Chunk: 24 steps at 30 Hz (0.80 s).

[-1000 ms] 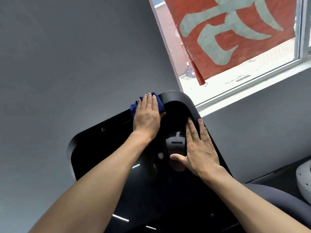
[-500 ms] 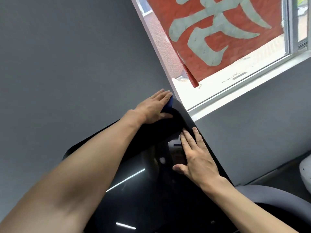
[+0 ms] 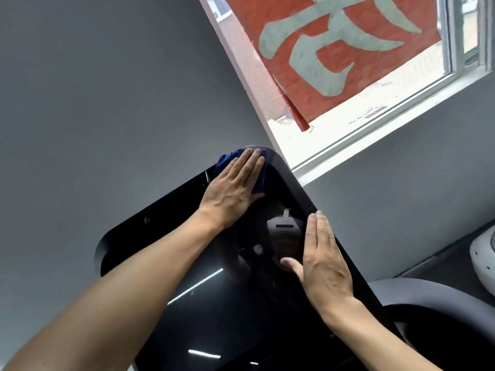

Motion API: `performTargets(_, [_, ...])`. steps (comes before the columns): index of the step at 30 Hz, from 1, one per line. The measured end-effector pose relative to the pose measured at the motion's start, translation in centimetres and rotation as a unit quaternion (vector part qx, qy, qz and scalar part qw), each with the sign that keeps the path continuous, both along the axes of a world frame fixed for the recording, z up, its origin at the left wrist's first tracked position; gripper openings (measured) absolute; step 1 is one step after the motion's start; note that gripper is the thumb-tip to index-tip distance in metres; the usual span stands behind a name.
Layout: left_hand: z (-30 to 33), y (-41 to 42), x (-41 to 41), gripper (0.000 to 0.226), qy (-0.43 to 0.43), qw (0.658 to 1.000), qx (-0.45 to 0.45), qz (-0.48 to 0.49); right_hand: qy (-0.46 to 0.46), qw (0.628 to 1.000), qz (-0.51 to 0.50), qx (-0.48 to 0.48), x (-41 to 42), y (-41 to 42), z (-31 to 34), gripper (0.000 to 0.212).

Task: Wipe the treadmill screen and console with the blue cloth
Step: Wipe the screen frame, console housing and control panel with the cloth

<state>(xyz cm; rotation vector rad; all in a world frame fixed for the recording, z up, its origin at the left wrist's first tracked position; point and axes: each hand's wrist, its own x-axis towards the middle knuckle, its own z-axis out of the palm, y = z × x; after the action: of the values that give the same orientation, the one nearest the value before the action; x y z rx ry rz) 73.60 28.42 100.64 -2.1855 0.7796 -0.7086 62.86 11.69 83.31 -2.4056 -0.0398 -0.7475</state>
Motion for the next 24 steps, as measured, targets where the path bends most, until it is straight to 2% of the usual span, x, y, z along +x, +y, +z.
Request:
performTargets(1, [0.6,-0.1,0.1,0.085,0.015,1.000,0.007,0.013,0.010,1.000,-0.004,0.000,0.0,0.0,-0.2,0.122])
performTargets(4, [3.6,-2.2,1.7,0.097,0.131,0.987,-0.005,0.092,0.014,1.000,0.004,0.015,0.1,0.0,-0.4,0.123])
performTargets(6, [5.6,-4.0,3.4,0.100,0.190,0.976,-0.031,0.101,0.001,1.000,0.010,0.018,0.1,-0.2,-0.7,0.123])
performTargets(9, [7.2,-6.1,5.4,0.099,0.231,0.967,-0.013,0.106,-0.008,1.000,0.017,0.008,0.3,-0.8,-1.2,0.123])
performTargets(14, [7.2,-6.8,5.3,0.097,0.241,0.965,-0.006,0.106,-0.010,1.000,0.022,0.016,0.2,-0.8,-1.6,0.122])
performTargets(18, [5.0,-6.1,3.9,0.088,0.175,0.982,-0.020,0.072,0.012,1.000,0.025,0.009,0.2,-0.6,-1.5,0.121])
performTargets(21, [2.6,-6.9,2.5,0.080,0.153,0.986,0.057,0.018,0.008,0.999,0.044,0.026,0.2,-0.8,-1.5,0.119])
performTargets(24, [1.0,-8.1,2.0,0.077,0.187,0.973,0.132,-0.029,0.007,0.999,0.044,0.028,-0.1,-1.1,-1.8,0.118])
